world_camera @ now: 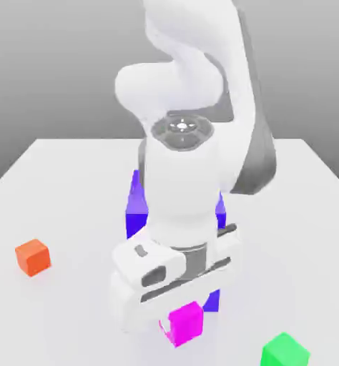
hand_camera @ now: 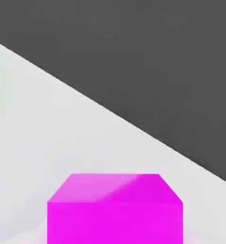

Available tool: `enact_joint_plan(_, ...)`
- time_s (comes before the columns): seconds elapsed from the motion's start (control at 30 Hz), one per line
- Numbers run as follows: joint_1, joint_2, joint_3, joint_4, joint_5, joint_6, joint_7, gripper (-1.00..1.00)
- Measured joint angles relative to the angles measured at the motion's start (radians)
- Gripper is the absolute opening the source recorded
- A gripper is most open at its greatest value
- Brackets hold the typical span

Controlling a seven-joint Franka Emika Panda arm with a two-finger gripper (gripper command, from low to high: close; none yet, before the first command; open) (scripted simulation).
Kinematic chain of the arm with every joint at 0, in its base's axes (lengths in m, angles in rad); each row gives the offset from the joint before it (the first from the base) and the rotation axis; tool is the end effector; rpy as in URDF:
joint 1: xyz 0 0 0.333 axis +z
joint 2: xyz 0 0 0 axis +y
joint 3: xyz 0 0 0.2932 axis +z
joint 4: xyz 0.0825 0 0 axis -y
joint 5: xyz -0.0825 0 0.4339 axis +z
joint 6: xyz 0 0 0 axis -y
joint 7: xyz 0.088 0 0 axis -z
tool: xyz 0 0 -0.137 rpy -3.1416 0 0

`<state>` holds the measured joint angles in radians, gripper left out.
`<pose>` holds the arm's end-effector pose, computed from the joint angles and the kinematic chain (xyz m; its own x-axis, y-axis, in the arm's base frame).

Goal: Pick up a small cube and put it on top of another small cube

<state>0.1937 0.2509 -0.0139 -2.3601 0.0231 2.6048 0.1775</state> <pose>0.5221 0.0943 0.1265 0.9998 -0.0171 -0.0076 -0.0172 -0.9998 -0.0070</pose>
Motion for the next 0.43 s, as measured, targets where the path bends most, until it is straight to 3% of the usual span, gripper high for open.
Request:
enact_joint_plan(0.07,0.051,0.072,0.040,0.040,-0.034,0.034,-0.027,-1.00)
enact_joint_plan(0.1,0.073,0.115,0.053,0.061,-0.052,0.057,-0.036,1.00)
enact_joint_plan(0.3,0.084,0.136,0.059,0.071,-0.061,0.070,-0.041,1.00)
enact_joint_plan(0.43,0.089,0.046,0.074,0.074,-0.056,-0.023,-0.054,1.00)
